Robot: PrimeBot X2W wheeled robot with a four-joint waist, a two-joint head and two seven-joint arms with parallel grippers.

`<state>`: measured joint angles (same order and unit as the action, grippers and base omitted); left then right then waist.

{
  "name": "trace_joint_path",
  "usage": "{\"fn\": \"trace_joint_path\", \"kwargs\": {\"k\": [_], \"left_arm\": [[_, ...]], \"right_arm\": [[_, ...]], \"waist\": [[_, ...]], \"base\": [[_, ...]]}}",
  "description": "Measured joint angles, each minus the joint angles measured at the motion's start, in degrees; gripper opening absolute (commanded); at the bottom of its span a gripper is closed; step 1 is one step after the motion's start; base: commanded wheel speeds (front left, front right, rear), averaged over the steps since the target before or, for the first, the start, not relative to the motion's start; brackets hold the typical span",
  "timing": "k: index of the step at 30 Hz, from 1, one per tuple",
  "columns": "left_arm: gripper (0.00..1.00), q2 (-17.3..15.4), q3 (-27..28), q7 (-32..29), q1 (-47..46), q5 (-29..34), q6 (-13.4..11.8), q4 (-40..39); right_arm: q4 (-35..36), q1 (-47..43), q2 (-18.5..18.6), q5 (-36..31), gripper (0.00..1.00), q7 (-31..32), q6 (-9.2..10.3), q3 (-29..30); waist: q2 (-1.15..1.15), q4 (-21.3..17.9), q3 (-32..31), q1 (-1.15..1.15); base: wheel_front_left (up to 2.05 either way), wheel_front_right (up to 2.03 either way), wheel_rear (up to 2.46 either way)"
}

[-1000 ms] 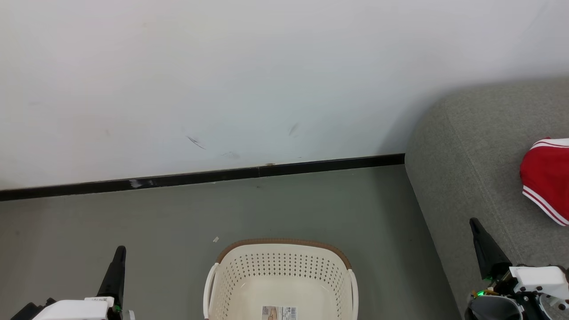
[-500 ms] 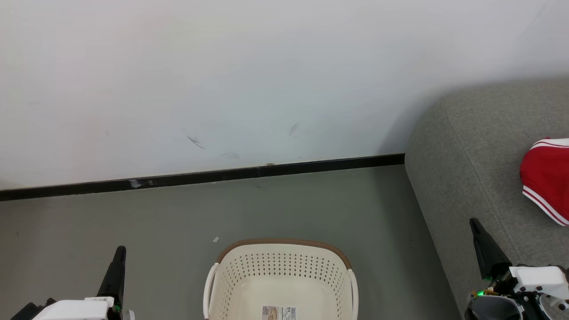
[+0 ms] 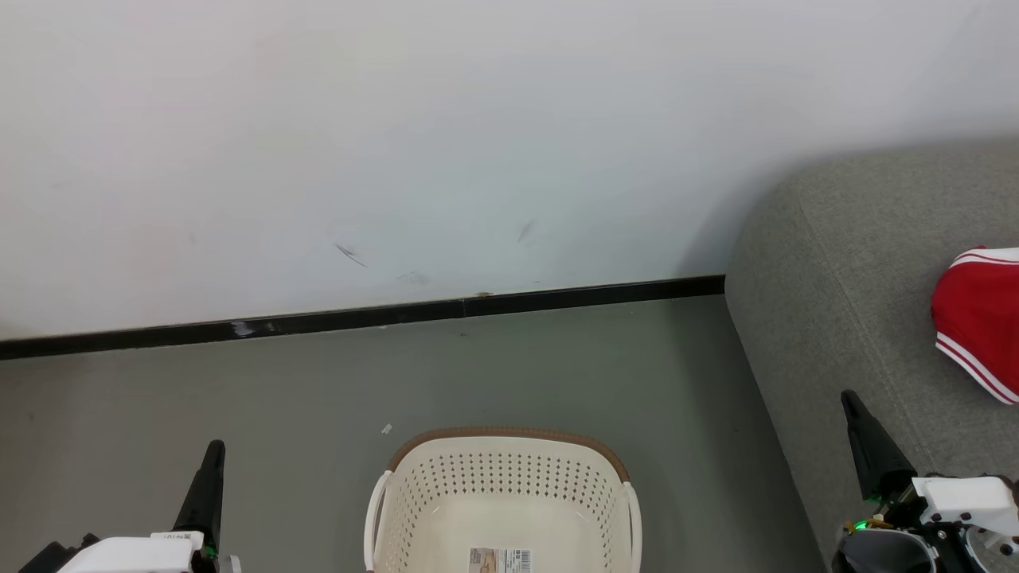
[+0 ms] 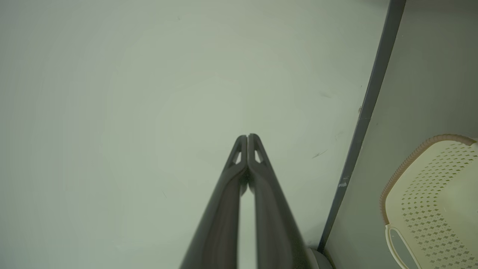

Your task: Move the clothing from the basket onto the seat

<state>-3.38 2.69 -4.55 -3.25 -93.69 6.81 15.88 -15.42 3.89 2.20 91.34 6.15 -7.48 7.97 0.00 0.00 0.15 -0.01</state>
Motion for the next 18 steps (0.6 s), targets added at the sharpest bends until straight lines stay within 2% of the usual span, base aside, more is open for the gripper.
{"fn": "trace_joint_path", "kwargs": {"k": [18], "left_arm": [[0.00, 0.02, 0.08, 0.00, 0.00, 0.00, 0.00, -0.01]], "right_arm": [[0.00, 0.00, 0.00, 0.00, 0.00, 0.00, 0.00, 0.00]], "waist": [[0.00, 0.00, 0.00, 0.00]], "base": [[0.00, 0.00, 0.00]]}}
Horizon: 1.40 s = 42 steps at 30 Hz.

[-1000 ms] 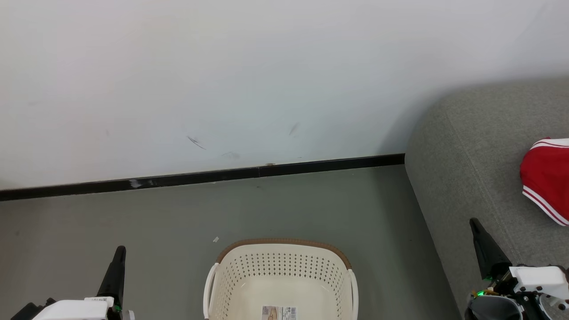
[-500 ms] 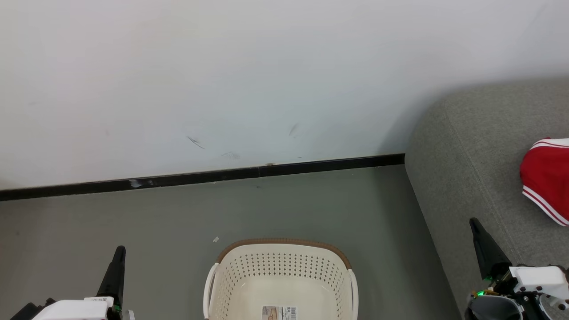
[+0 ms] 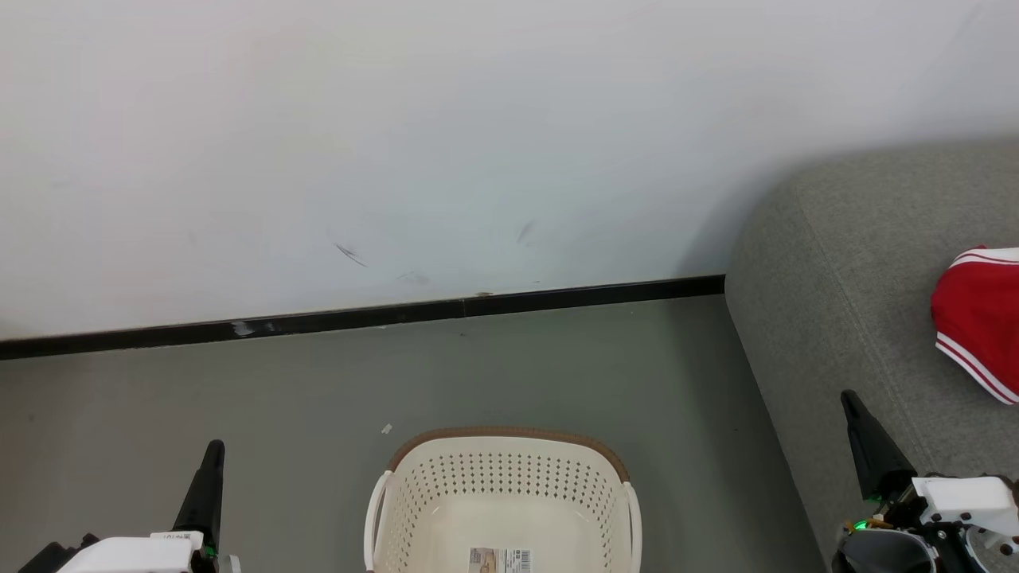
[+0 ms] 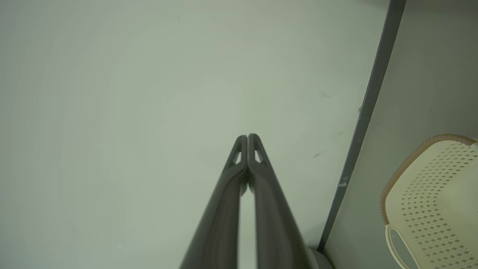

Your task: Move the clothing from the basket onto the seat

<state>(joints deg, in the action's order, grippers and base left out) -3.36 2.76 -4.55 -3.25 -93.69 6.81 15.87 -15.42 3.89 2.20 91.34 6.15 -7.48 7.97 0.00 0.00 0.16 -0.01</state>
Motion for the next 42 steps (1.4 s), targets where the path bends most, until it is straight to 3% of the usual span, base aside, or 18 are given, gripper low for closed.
{"fn": "trace_joint_path", "kwargs": {"k": [42], "left_arm": [[0.00, 0.09, 0.15, -0.41, 0.00, 0.00, 0.00, -0.05]], "right_arm": [[0.00, 0.00, 0.00, 0.01, 0.00, 0.00, 0.00, 0.00]], "waist": [[0.00, 0.00, 0.01, 0.00]], "base": [[0.00, 0.00, 0.00]]}}
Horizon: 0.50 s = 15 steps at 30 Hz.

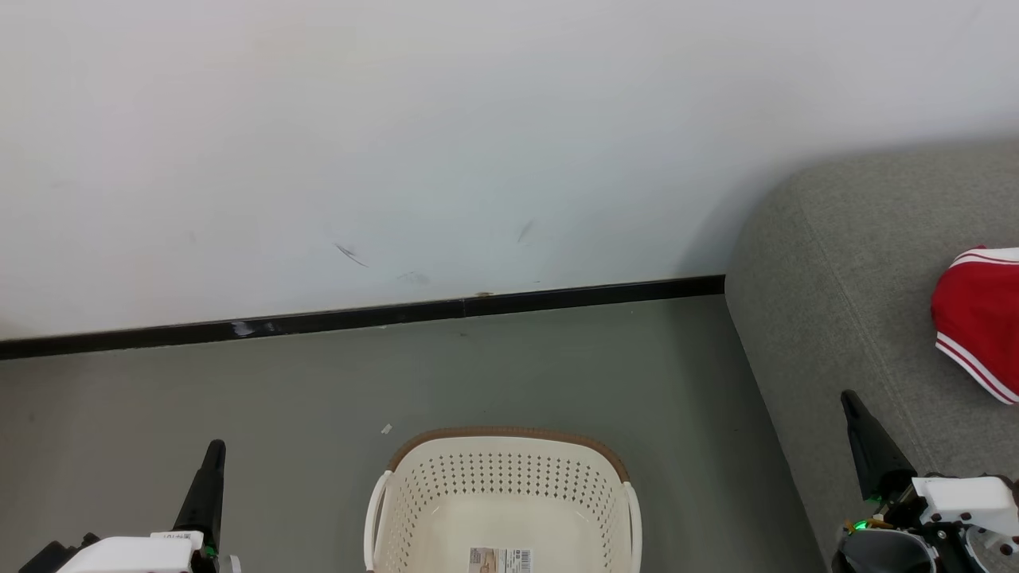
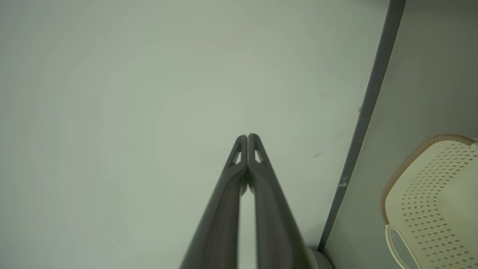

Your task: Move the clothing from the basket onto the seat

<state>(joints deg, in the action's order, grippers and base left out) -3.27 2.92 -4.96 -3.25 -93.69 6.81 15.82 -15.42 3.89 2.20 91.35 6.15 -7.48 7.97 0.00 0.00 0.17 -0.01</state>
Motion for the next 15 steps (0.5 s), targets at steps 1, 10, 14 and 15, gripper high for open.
{"fn": "trace_joint_path", "kwargs": {"k": [1, 10, 14, 15], "left_arm": [[0.00, 0.00, 0.00, 0.00, 0.00, 0.00, 0.00, -0.01], [0.00, 0.01, 0.02, 0.00, 0.00, 0.00, 0.00, -0.01], [0.00, 0.01, 0.03, 0.00, 0.00, 0.00, 0.00, -0.02], [0.00, 0.01, 0.03, 0.00, 0.00, 0.00, 0.00, -0.02]], "right_arm": [[0.00, 0.00, 0.00, -0.01, 0.00, 0.00, 0.00, 0.00], [0.00, 0.00, 0.00, 0.00, 0.00, 0.00, 0.00, 0.00], [0.00, 0.00, 0.00, 0.00, 0.00, 0.00, 0.00, 0.00], [0.00, 0.00, 0.00, 0.00, 0.00, 0.00, 0.00, 0.00]], "waist": [[0.00, 0.00, 0.00, 0.00], [0.00, 0.00, 0.00, 0.00], [0.00, 0.00, 0.00, 0.00], [0.00, 0.00, 0.00, 0.00]], "base": [[0.00, 0.00, 0.00], [0.00, 0.00, 0.00], [0.00, 0.00, 0.00], [0.00, 0.00, 0.00]]}}
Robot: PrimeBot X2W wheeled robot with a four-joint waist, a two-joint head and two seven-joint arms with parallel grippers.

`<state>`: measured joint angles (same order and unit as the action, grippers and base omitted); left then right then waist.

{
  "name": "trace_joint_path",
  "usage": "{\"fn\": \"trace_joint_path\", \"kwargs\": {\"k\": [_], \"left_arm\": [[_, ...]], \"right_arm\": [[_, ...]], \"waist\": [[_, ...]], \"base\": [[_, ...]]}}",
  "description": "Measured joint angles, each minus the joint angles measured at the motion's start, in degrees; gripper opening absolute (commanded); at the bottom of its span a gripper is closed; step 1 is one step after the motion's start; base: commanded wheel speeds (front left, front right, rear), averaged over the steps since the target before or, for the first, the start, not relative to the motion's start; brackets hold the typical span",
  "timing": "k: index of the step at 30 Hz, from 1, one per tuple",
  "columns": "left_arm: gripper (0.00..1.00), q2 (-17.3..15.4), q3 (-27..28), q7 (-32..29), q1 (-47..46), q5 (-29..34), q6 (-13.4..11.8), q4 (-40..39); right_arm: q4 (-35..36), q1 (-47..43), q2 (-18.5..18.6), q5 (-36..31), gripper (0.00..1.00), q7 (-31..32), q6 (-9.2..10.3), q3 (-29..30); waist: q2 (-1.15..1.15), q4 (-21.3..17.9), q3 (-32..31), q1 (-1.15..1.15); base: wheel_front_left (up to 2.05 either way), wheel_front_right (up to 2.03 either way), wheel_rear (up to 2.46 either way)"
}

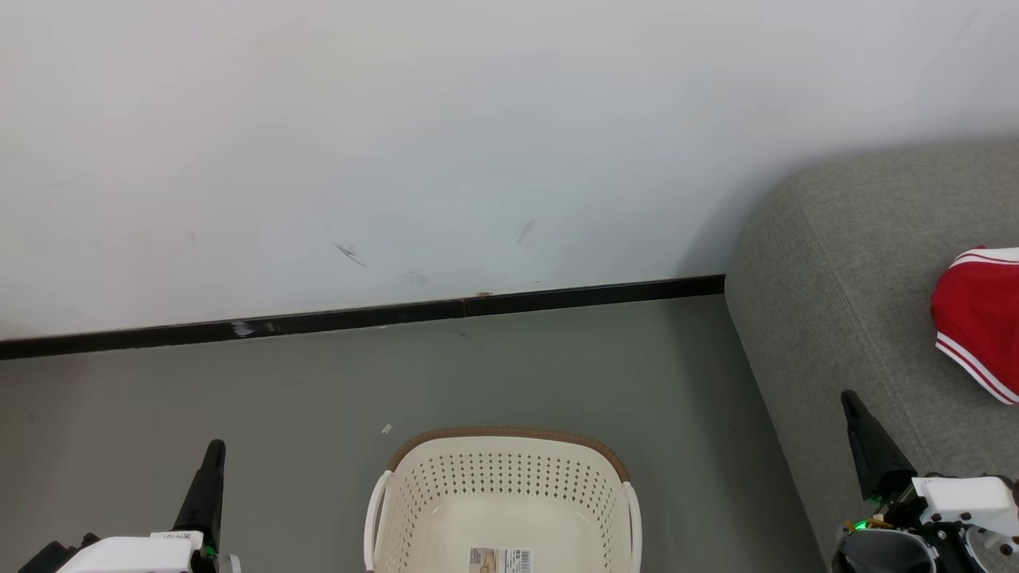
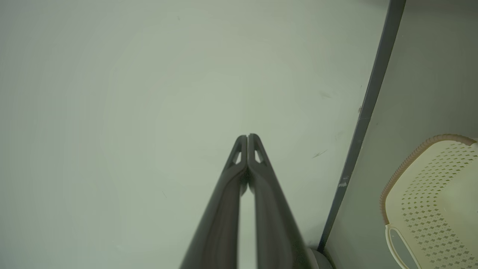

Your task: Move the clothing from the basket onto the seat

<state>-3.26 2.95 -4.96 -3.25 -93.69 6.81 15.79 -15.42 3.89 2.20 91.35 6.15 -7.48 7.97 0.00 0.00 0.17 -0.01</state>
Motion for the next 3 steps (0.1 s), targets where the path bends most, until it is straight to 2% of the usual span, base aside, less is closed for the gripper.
{"fn": "trace_joint_path", "kwargs": {"k": [3], "left_arm": [[0.00, 0.01, 0.01, 0.00, 0.00, 0.01, 0.00, 0.00]], "right_arm": [[0.00, 0.00, 0.00, 0.00, 0.00, -0.01, 0.00, 0.00]], "waist": [[0.00, 0.00, 0.00, 0.00]], "base": [[0.00, 0.00, 0.00]]}}
